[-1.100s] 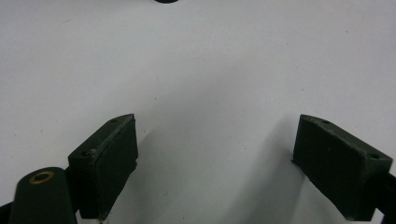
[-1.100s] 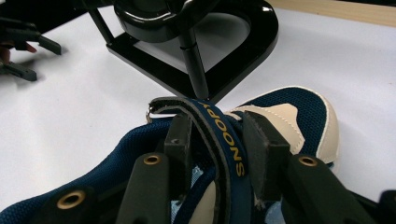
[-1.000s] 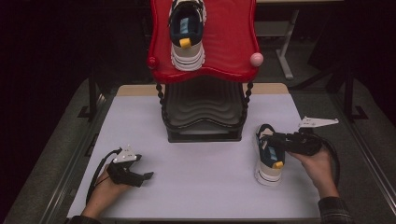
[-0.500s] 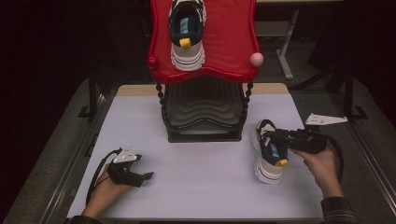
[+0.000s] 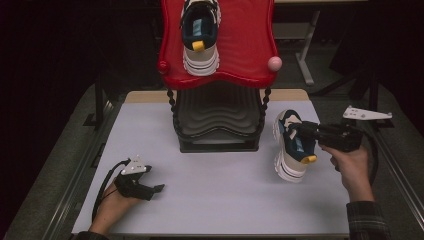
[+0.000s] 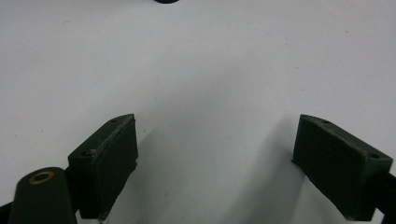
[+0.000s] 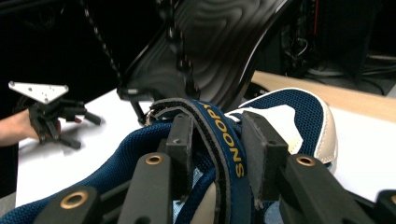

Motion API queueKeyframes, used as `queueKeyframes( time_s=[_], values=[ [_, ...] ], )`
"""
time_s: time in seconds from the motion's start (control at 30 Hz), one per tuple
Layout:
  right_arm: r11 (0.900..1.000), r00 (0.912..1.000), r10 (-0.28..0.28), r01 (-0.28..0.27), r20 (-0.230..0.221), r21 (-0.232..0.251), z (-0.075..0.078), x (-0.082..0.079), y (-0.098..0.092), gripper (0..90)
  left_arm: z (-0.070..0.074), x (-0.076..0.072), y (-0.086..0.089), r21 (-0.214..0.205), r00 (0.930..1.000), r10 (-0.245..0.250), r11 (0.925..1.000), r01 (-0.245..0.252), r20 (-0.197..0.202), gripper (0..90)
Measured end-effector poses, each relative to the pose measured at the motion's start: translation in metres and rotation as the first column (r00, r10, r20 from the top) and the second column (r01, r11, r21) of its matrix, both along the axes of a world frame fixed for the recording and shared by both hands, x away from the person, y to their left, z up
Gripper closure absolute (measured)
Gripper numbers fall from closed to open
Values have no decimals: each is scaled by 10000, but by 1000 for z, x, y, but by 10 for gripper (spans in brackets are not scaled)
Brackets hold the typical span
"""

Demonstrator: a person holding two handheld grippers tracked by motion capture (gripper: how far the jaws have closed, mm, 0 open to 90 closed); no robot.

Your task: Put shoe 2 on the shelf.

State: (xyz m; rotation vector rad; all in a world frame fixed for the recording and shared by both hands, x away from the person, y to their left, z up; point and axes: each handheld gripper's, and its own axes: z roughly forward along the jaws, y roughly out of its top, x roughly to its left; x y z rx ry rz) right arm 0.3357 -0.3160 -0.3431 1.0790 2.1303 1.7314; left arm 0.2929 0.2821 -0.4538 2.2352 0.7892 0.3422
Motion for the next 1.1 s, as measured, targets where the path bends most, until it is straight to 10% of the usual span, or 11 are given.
queueKeyframes(
  time_s=[1.1],
  values=[
    [9978,9839,-443,352,1729,557,141,24,1,653,0,0,0,27,10000,-21,10000,21,-2,131]
  ],
)
